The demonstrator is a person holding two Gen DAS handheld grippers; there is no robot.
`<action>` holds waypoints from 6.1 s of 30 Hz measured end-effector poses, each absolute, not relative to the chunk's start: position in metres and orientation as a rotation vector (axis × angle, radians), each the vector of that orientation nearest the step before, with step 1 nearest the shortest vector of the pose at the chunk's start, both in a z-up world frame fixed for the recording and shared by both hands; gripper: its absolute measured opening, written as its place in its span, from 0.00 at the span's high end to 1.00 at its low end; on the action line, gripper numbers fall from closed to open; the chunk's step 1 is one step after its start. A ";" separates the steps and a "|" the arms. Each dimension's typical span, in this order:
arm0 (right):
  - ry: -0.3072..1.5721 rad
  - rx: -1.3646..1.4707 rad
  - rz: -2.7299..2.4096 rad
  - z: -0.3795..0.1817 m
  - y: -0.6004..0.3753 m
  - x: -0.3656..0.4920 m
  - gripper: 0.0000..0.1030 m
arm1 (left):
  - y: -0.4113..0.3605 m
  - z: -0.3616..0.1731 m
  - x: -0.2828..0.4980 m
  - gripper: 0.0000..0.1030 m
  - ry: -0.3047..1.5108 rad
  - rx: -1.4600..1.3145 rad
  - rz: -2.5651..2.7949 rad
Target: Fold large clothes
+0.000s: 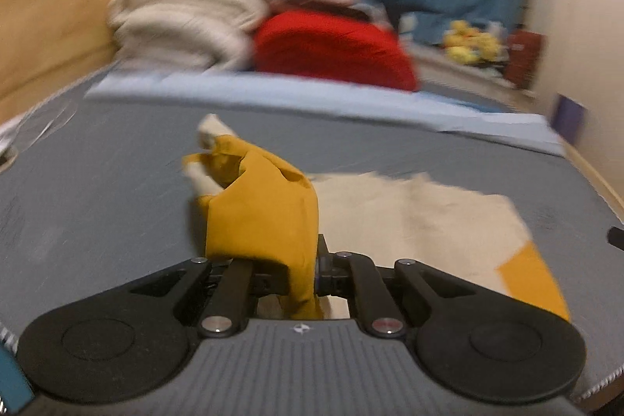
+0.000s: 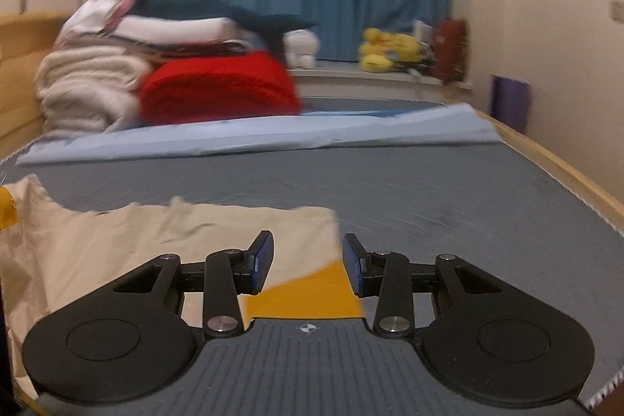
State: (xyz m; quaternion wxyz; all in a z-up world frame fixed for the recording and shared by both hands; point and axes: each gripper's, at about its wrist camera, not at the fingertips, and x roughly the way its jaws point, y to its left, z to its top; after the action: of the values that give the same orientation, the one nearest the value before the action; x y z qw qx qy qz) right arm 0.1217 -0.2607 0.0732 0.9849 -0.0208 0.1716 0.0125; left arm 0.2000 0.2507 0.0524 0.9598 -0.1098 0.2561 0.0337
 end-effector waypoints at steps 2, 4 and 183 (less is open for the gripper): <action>0.336 -0.016 0.003 0.072 -0.282 0.114 0.61 | 0.219 0.059 0.203 0.93 0.495 -0.193 0.005; 0.331 -0.011 -0.012 0.070 -0.298 0.107 0.61 | 0.182 0.063 0.208 0.93 0.483 -0.152 -0.058; 0.230 -0.080 0.117 0.114 -0.227 0.008 0.01 | 0.076 0.070 0.047 0.00 0.456 -0.081 0.036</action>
State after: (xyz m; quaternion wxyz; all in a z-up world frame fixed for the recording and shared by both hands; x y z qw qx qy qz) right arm 0.0081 -0.2274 0.1135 0.9909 -0.0400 0.1144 0.0581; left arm 0.0474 0.0759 0.0704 0.9731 -0.0403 0.2261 0.0178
